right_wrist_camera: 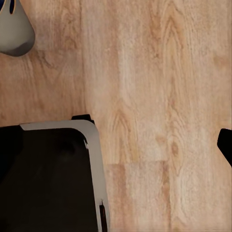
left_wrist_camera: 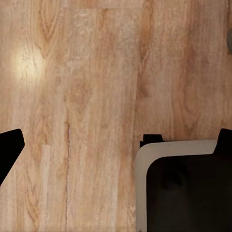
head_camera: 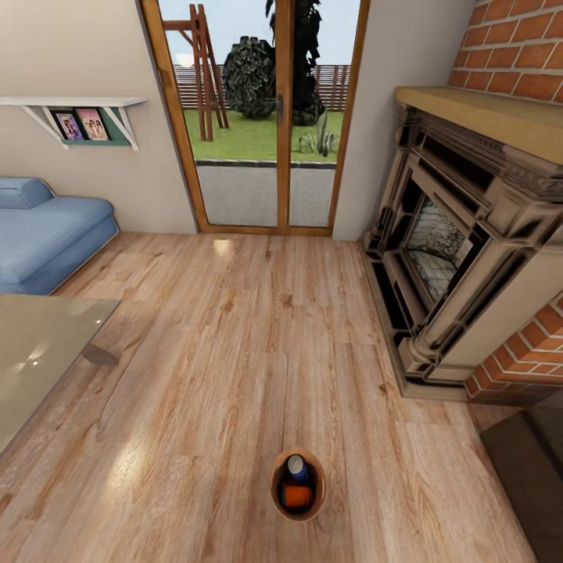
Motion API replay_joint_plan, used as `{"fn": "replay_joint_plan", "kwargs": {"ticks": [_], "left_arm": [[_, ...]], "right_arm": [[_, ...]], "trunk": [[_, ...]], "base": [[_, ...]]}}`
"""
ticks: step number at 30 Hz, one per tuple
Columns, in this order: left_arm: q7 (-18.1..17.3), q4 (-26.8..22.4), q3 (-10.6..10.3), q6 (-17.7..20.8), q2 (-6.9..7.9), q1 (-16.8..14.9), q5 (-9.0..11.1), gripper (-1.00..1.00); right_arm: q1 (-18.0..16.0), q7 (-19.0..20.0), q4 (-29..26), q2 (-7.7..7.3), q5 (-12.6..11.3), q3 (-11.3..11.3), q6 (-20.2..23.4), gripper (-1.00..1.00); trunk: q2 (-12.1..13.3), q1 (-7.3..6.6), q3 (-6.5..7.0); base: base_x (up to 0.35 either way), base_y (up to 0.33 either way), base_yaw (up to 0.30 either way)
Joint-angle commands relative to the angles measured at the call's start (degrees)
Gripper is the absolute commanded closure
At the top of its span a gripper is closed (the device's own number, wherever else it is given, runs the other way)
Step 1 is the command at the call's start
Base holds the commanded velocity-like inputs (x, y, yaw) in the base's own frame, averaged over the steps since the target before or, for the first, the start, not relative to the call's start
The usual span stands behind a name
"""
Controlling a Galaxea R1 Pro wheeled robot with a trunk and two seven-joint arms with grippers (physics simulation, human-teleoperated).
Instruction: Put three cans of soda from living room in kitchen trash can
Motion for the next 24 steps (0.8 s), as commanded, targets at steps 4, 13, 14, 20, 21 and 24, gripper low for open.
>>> {"fn": "replay_joint_plan", "kwargs": {"ticks": [4, 13, 14, 20, 21, 24], "left_arm": [[0.0, 0.0, -0.1, 0.0, -0.03, 0.0, -0.1, -1.00], [-0.1, 0.0, -0.2, 0.0, -0.04, 0.0, -0.4, -1.00], [-0.1, 0.0, -0.2, 0.0, -0.04, 0.0, -0.4, -1.00], [-0.1, 0.0, -0.3, 0.0, -0.05, 0.0, -0.5, -1.00], [-0.1, 0.0, -0.3, 0.0, -0.03, 0.0, -0.5, -1.00], [-0.1, 0.0, -0.3, 0.0, 0.00, 0.0, -0.4, -1.00]], "right_arm": [[0.0, 0.0, 0.1, -0.01, 0.1, 0.0, 0.0, -1.00], [0.0, 0.0, 0.9, 0.03, 0.0, -0.1, 0.1, -1.00], [0.0, 0.0, 1.3, 0.03, 0.0, -0.1, 0.1, -1.00], [0.0, 0.0, 3.3, 0.03, 0.0, 0.0, 0.1, -1.00], [0.0, 0.0, 3.5, 0.03, 0.0, 0.0, 0.1, -1.00], [0.0, 0.0, 3.7, 0.07, 0.1, 0.0, 0.2, -1.00]], "trunk": [[0.0, 0.00, 0.00], [0.0, 0.00, 0.00], [0.0, 0.00, 0.00], [0.0, 0.00, 0.00], [0.0, 0.00, 0.00], [0.0, 0.00, 0.00]], "base": [[0.000, 0.000, 0.000], [0.000, 0.000, 0.000], [0.000, 0.000, 0.000], [0.000, 0.000, 0.000], [0.000, 0.000, 0.000], [0.000, 0.000, 0.000]]}}
